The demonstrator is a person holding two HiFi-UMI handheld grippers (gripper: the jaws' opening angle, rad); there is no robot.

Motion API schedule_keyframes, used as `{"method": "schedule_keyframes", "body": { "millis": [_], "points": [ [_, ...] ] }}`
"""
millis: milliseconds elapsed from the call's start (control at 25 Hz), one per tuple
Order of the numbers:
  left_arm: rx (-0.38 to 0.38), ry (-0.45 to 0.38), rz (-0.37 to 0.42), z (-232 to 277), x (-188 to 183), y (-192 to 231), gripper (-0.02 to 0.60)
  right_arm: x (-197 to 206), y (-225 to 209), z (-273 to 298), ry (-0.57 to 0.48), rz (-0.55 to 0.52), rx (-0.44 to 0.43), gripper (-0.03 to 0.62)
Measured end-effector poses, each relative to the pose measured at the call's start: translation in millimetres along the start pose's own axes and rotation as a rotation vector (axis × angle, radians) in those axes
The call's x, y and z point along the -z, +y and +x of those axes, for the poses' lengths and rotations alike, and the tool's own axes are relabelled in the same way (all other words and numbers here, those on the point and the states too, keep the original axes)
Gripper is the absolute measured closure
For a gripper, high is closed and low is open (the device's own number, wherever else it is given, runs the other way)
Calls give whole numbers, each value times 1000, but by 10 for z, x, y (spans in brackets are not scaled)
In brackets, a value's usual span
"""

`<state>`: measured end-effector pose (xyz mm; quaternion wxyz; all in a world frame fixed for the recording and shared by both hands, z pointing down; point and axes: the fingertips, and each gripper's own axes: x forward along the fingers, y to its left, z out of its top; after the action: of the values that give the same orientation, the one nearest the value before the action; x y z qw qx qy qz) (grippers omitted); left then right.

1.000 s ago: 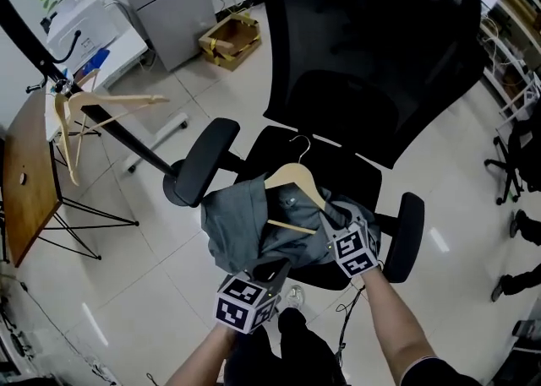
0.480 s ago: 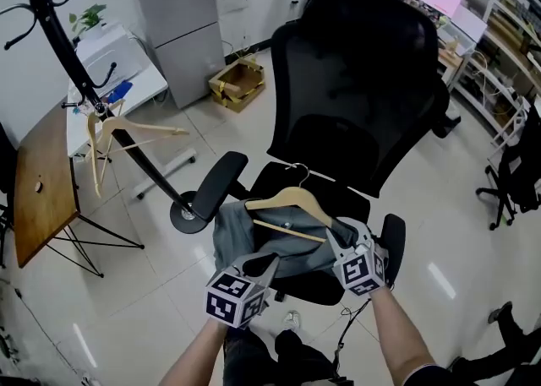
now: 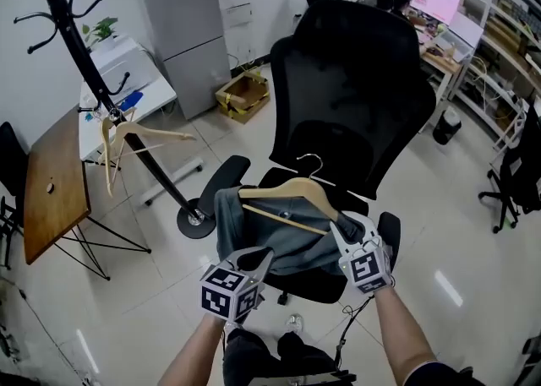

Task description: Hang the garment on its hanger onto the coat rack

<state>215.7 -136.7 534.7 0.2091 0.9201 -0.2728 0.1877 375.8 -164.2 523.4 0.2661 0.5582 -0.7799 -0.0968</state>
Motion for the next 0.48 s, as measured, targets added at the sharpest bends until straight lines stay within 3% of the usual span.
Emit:
{"method": "schedule_keyframes", "body": {
  "millis": [280,480],
  "points": [
    [-21,-109,62,-396,-486,91,575,-819,-273,-256,-110,-50,56,482],
    [-52,-203,153,-1057,-912,231,575,-1631,-237,-445,-183,-72,66,482]
  ]
}}
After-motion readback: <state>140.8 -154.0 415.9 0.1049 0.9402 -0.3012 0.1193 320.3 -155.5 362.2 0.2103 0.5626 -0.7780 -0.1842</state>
